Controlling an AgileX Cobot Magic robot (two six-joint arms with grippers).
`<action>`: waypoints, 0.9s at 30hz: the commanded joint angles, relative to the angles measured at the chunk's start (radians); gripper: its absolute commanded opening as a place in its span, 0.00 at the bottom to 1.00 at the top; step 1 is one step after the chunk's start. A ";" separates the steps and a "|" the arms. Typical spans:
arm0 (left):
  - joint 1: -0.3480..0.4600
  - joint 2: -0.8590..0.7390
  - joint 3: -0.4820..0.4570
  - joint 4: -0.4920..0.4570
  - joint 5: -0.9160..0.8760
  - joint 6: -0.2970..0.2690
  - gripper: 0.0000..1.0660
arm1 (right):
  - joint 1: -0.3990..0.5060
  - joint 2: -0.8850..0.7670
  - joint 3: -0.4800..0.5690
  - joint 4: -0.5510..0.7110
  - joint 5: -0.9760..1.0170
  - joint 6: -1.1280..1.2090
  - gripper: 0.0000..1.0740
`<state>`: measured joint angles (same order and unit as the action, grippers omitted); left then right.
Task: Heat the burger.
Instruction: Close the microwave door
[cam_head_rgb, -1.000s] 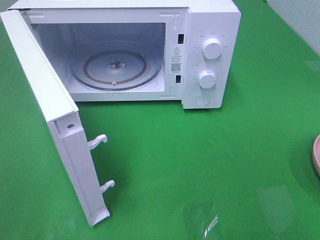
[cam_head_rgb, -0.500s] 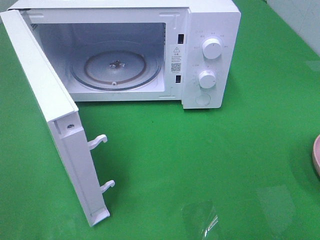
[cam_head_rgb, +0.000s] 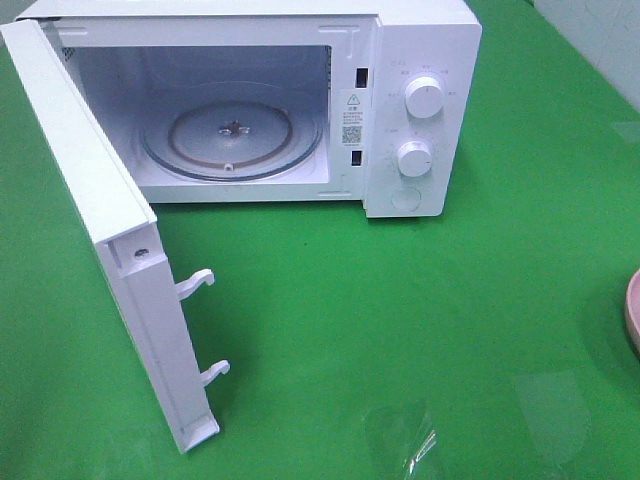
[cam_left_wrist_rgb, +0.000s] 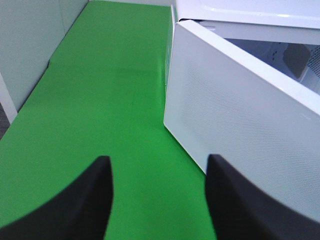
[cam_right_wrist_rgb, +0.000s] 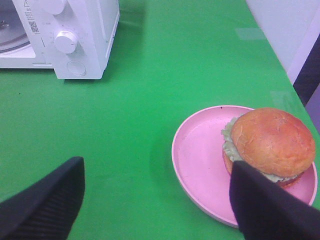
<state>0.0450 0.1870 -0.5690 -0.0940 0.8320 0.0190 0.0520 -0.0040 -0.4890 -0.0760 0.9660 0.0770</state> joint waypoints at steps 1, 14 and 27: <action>0.004 0.051 -0.005 0.018 -0.030 0.003 0.24 | -0.005 -0.027 0.000 0.003 -0.007 0.003 0.70; 0.004 0.319 -0.003 0.009 -0.457 0.092 0.00 | -0.005 -0.027 0.000 0.003 -0.007 0.004 0.70; 0.004 0.519 0.291 -0.011 -1.101 0.075 0.00 | -0.005 -0.027 0.000 0.003 -0.007 0.003 0.70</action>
<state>0.0450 0.6760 -0.3390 -0.0950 -0.0980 0.1060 0.0520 -0.0040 -0.4890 -0.0760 0.9660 0.0770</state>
